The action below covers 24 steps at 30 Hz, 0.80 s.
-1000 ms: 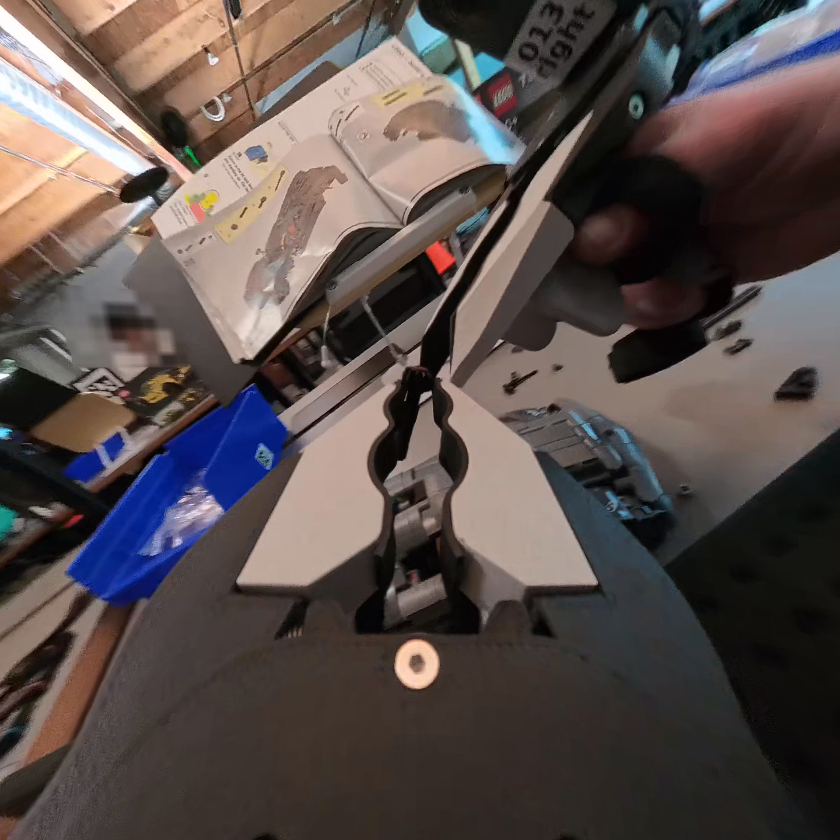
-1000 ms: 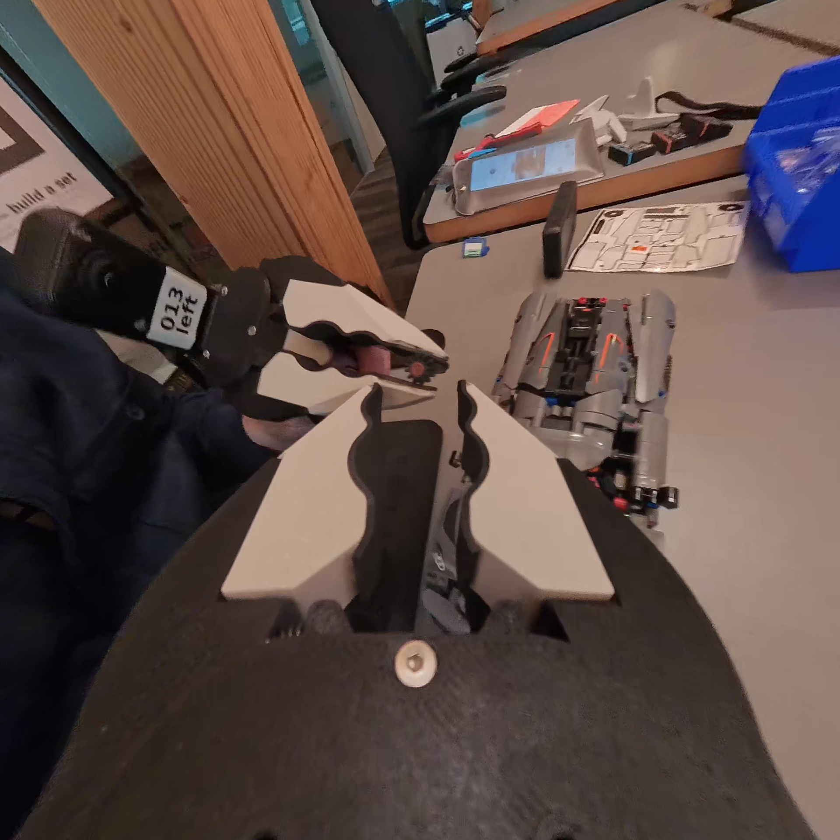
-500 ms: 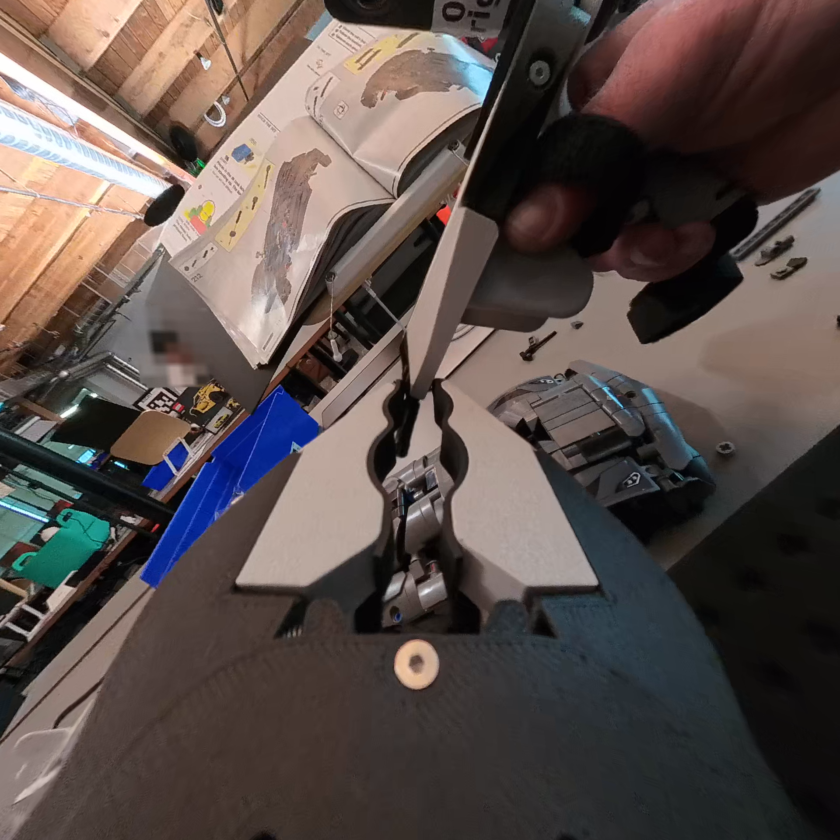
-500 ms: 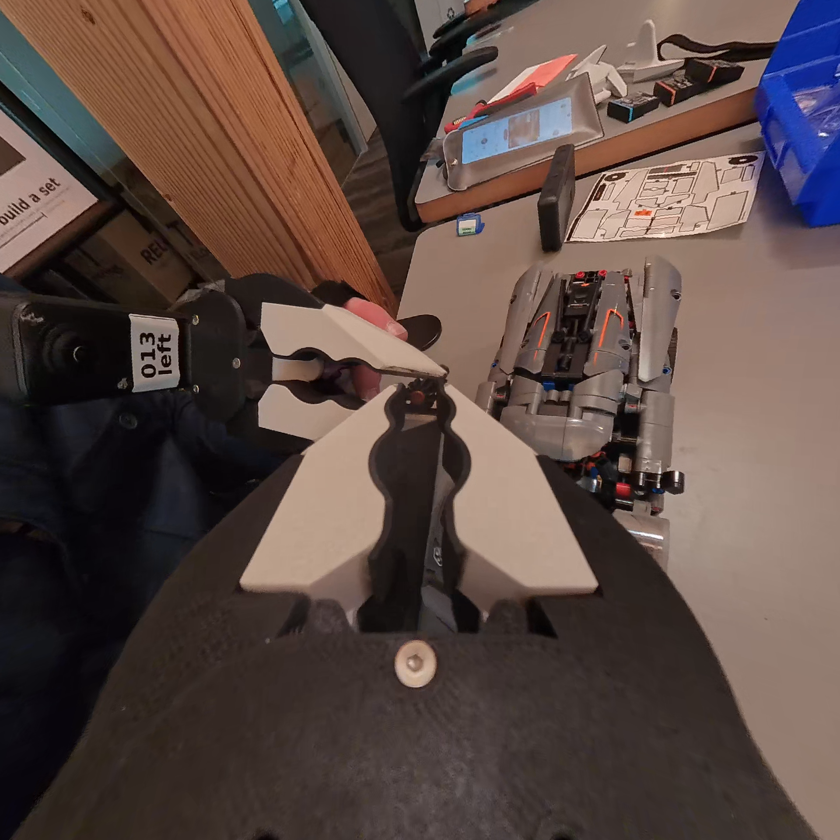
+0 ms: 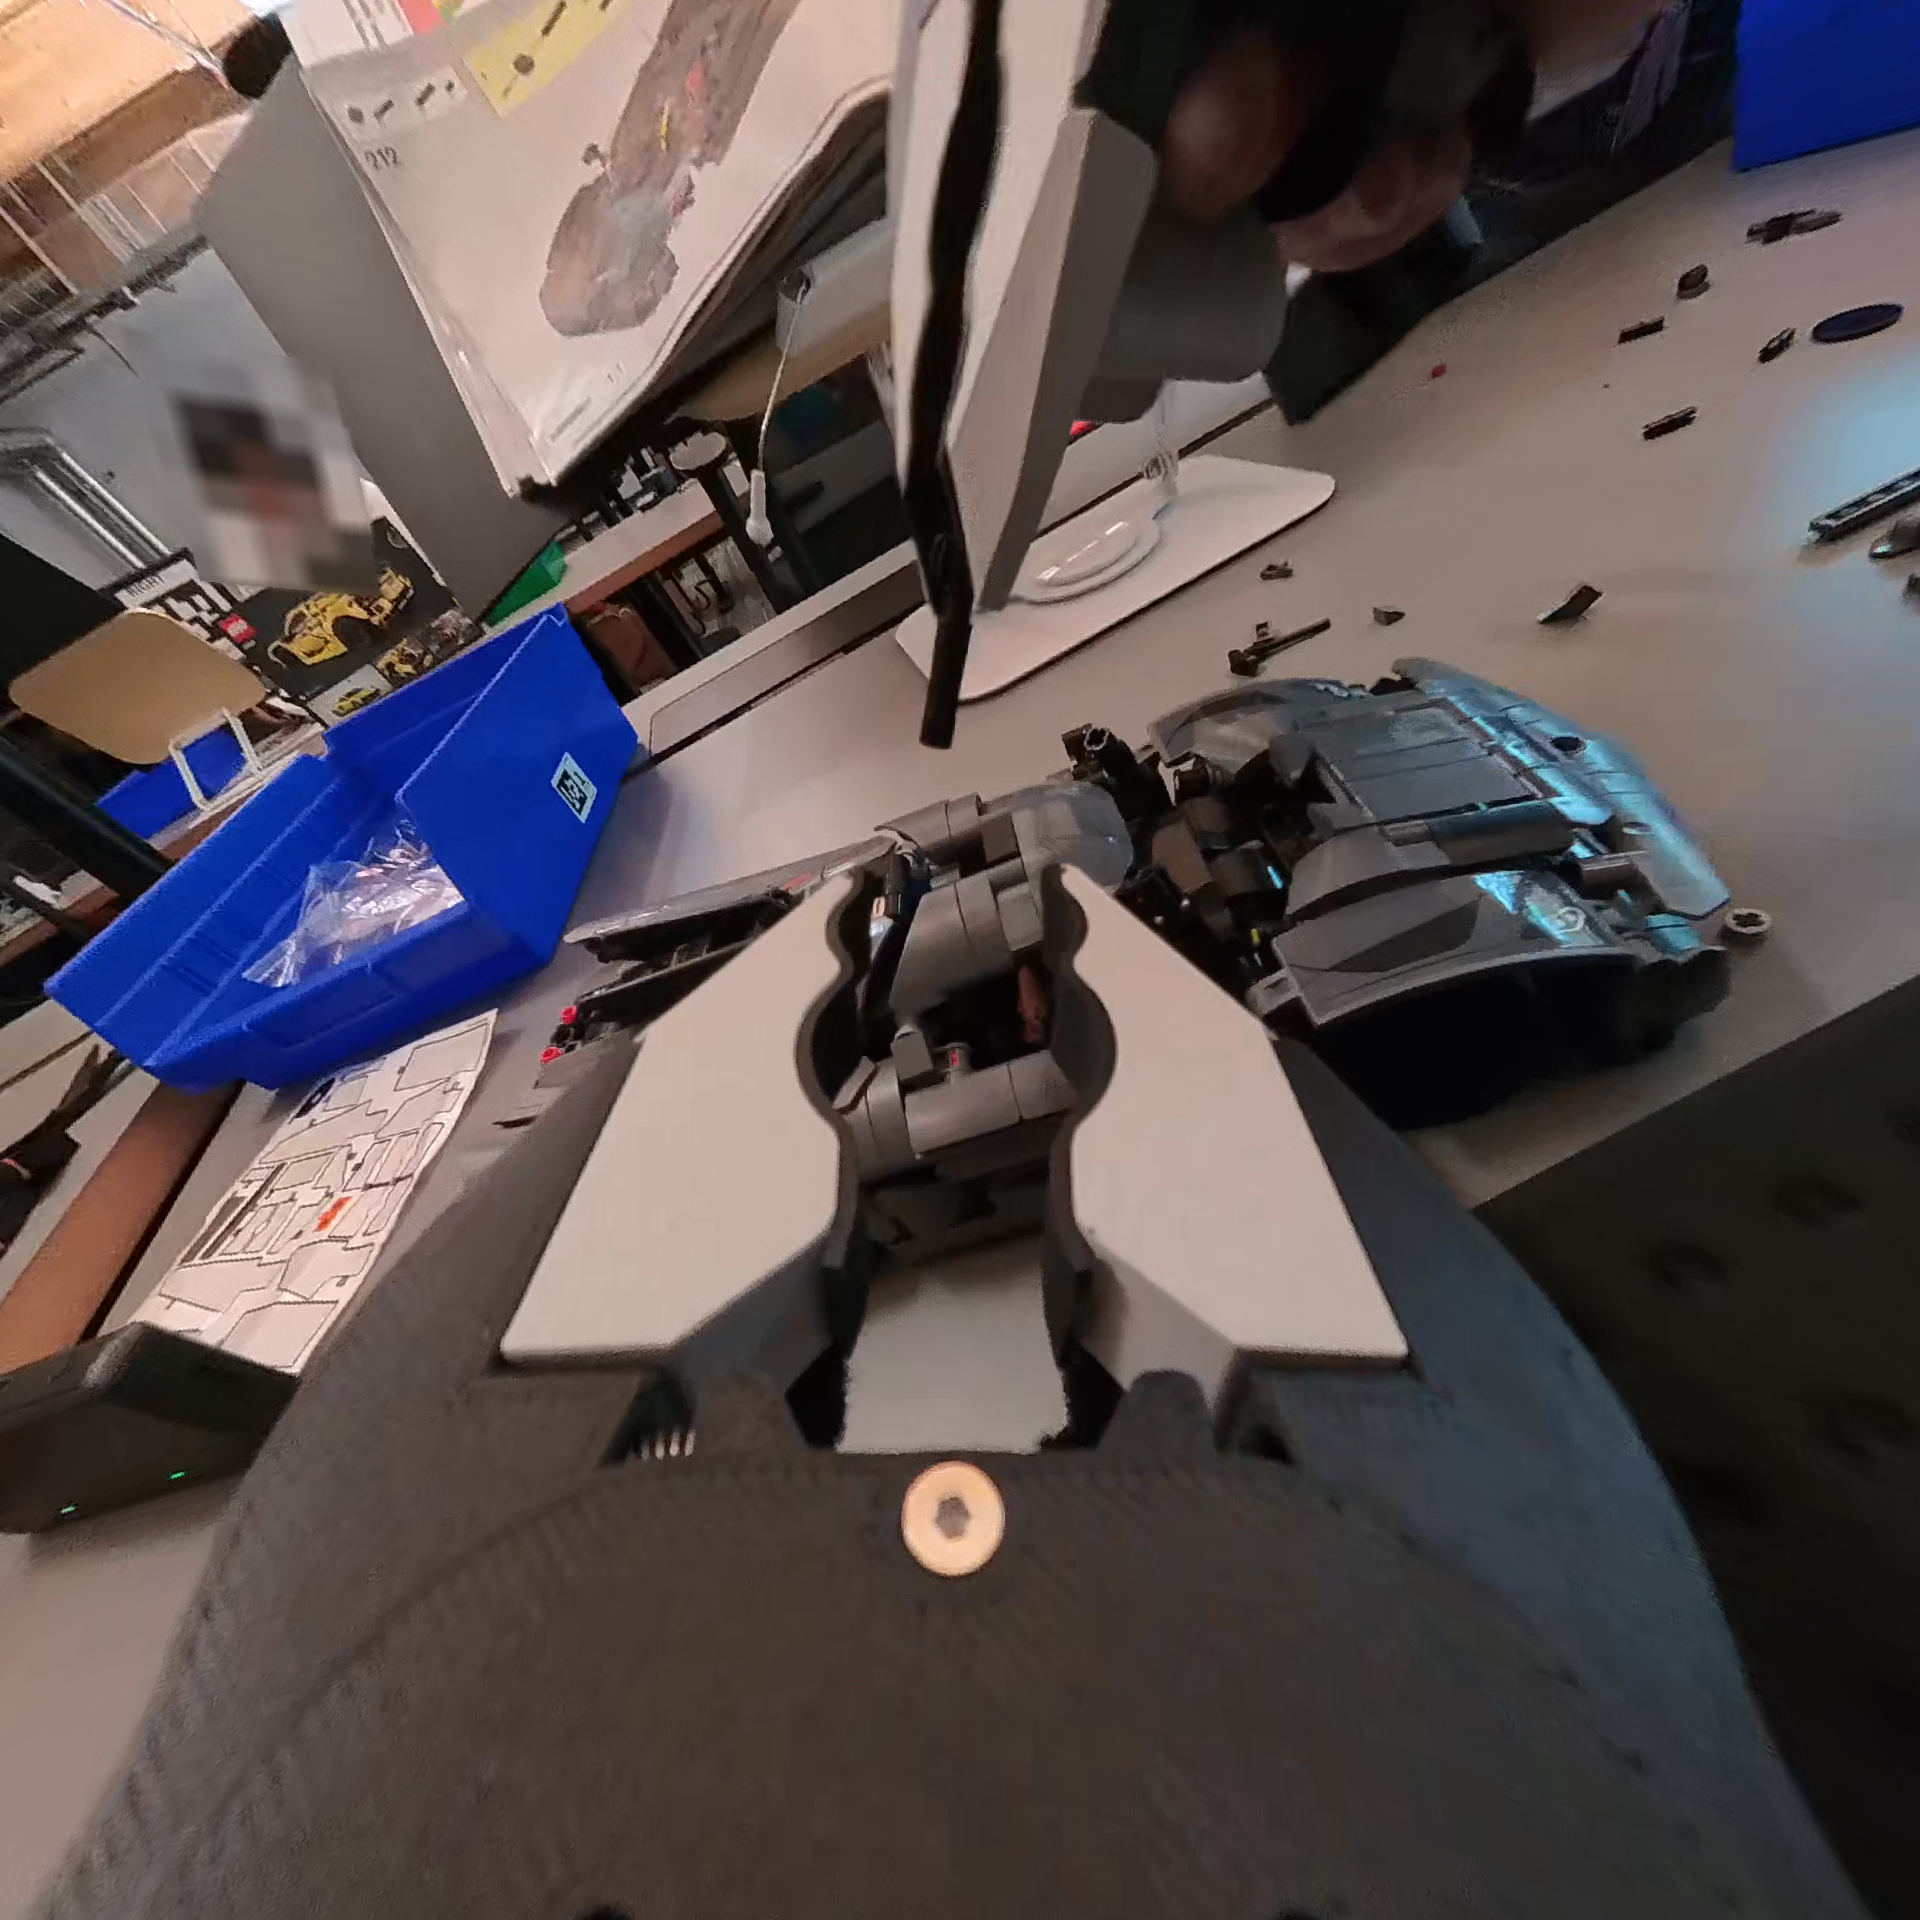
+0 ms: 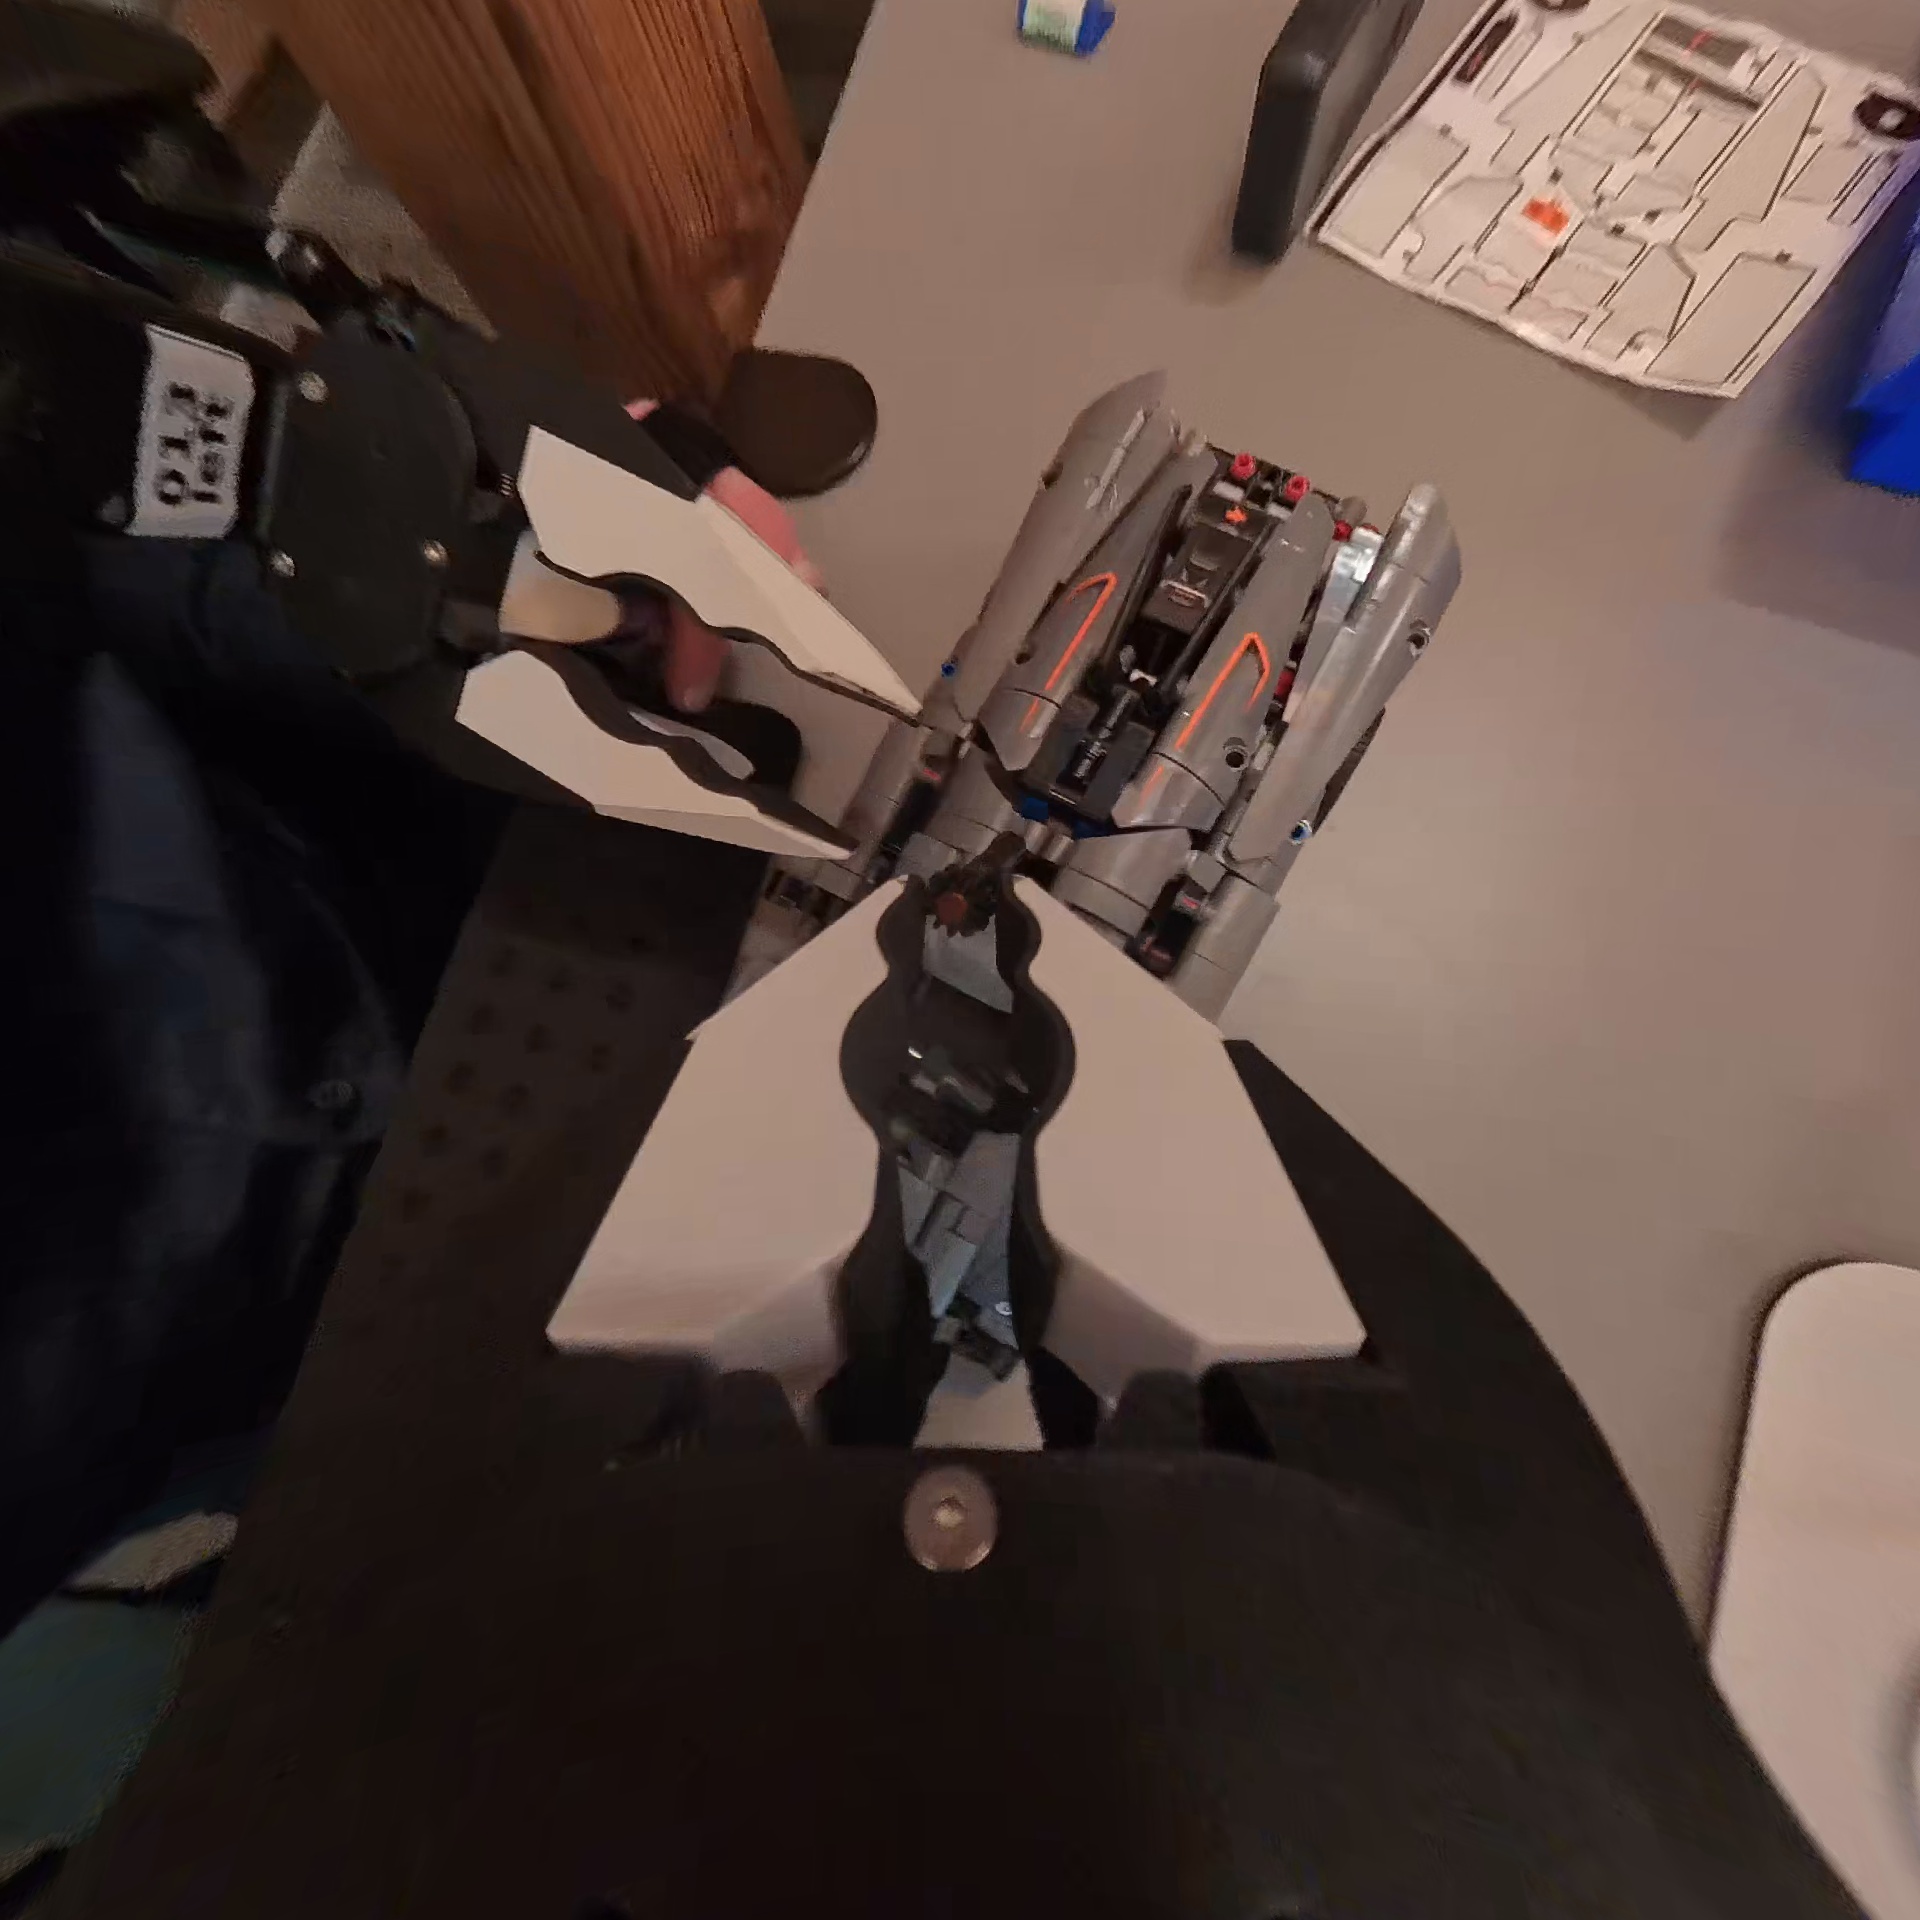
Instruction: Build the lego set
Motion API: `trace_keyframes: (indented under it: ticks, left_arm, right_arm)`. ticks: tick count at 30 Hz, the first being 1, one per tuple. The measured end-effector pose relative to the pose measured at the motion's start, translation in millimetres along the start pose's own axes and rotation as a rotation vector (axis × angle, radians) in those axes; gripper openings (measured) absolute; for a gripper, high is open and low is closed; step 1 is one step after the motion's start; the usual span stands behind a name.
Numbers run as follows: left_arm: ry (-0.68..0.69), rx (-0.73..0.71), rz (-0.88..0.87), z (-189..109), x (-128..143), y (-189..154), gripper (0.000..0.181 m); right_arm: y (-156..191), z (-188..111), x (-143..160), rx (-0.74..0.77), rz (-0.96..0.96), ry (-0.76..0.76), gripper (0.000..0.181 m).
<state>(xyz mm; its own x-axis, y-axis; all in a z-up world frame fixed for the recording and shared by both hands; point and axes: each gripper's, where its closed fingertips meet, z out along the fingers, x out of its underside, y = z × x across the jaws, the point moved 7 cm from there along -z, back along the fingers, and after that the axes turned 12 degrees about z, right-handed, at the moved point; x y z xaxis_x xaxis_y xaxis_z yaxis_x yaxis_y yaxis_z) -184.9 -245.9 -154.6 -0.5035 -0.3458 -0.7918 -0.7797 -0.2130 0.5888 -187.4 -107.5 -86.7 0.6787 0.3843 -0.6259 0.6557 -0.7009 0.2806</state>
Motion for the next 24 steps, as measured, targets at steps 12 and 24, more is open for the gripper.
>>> trace_keyframes:
  ticks: [12, 24]
  left_arm:
    - [0.049, 0.029, -0.005, 8.7, 8.4, -3.3, 0.033]
    - [0.044, 0.028, 0.009, 8.4, 8.0, -4.6, 0.032]
  right_arm:
    - [-19.5, 28.8, -14.2, -0.110, -0.151, 0.347, 0.011]
    - [-20.1, 42.4, -28.2, -0.159, -0.162, 0.545, 0.011]
